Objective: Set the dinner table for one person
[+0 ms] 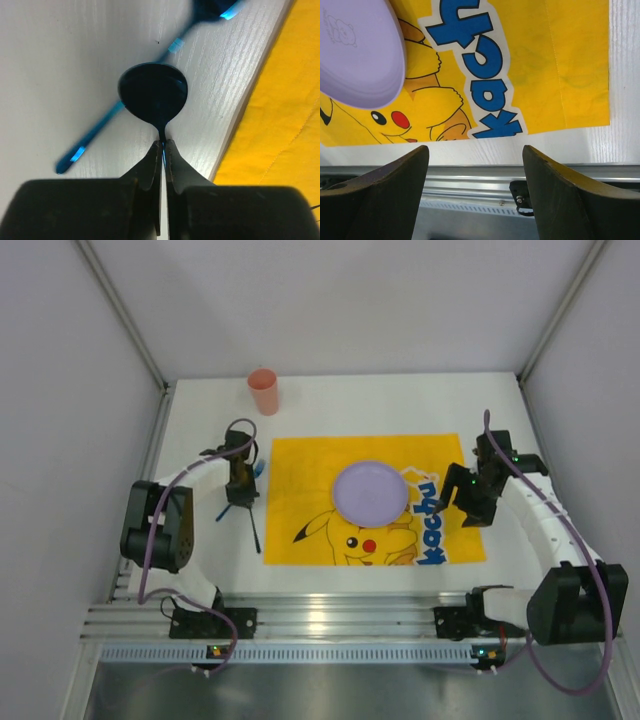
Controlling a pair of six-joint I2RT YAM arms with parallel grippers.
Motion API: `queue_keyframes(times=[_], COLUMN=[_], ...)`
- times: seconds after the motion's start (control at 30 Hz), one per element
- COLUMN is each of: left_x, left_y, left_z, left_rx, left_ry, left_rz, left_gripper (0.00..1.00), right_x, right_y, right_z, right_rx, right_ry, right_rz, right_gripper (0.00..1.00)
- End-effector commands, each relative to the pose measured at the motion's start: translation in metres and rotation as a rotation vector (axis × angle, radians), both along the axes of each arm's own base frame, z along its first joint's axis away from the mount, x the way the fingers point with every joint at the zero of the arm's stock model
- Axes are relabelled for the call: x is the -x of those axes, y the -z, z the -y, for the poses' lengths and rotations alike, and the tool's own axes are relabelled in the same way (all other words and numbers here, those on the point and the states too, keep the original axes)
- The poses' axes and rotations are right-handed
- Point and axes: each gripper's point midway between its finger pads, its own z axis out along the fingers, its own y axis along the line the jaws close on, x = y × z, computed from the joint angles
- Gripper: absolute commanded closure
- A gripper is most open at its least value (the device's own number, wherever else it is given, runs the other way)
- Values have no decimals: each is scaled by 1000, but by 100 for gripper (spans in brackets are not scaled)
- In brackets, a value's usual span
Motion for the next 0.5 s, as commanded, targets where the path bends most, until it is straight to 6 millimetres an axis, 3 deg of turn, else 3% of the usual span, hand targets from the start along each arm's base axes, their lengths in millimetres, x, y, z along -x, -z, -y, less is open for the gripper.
queue_keyframes(times=[0.0, 0.23, 0.4, 0.47], left_x=[0, 4, -9, -22], left_y=[20, 23, -4, -27], left_z=[-16, -15, -8, -5], left_rx=[-77, -73, -41, -25], left_ry=[-11, -9, -5, -10], left_rz=[-26, -44, 7, 59], left_gripper=[100, 100, 100, 100], right_x=[-14, -17, -15, -17], right_y=[-7, -10, -11, -16], right_z=[4, 5, 4, 2], right_rx=[12, 13, 7, -1], right_ry=[7, 14, 16, 12], right_rz=[54, 64, 71, 91], right_gripper=[24, 24, 24, 24])
